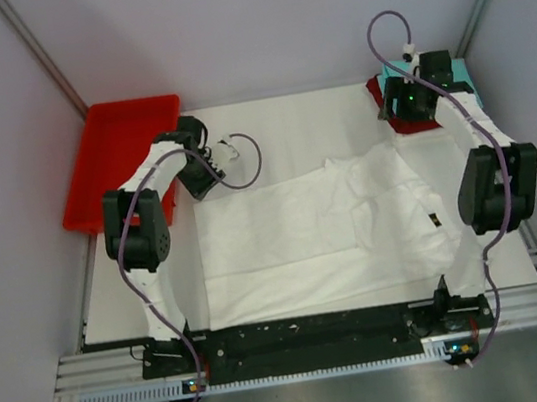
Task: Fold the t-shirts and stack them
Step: Grap the side of the flattened tshirt furthest away from the robot with both arms
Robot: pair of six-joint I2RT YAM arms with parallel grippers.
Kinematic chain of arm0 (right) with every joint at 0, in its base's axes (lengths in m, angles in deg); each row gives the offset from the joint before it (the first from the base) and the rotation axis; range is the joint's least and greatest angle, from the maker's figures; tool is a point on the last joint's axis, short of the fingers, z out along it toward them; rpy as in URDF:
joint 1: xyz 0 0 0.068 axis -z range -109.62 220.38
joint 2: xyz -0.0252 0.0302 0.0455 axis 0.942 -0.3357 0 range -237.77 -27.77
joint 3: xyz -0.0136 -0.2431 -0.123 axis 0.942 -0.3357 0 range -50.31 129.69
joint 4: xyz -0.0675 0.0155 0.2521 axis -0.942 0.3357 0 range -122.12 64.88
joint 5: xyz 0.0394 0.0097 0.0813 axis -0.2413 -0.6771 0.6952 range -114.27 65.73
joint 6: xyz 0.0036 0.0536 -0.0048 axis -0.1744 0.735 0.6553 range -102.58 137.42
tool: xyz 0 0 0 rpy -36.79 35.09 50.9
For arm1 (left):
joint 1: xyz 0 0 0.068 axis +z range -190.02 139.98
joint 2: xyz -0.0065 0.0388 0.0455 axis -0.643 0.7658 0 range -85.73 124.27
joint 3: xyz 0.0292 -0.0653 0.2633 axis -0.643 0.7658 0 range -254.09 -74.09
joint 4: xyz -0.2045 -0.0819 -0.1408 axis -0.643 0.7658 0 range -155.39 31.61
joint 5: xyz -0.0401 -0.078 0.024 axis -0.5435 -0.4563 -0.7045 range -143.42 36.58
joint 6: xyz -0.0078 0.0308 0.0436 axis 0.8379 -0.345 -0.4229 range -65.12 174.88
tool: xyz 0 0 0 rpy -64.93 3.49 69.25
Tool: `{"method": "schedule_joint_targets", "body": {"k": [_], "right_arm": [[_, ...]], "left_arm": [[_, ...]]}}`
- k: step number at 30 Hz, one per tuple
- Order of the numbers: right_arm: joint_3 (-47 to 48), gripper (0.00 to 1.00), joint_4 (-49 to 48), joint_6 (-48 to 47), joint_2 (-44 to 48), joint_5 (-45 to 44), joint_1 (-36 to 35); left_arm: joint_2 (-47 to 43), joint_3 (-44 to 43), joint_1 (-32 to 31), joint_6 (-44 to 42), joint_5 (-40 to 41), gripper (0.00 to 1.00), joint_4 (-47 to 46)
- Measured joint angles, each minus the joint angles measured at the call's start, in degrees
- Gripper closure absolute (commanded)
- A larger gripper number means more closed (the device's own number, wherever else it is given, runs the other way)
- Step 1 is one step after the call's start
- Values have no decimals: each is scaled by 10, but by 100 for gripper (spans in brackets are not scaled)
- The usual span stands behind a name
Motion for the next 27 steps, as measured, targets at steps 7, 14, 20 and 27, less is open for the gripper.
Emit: {"method": "schedule_joint_targets", "body": {"k": [7, 14, 20, 27], "right_arm": [[173, 32, 115, -55, -191, -45, -54], [204, 35, 192, -90, -273, -97, -67], [203, 77, 210, -117, -278, -113, -67], [200, 100, 217, -132, -277, -72, -67]], "left_arm": [[41, -11, 16, -13, 13, 45, 5], [78, -27, 15, -26, 35, 42, 18], [94, -50, 14, -30, 35, 79, 48], [96, -51, 15, -52, 1, 100, 90]]}}
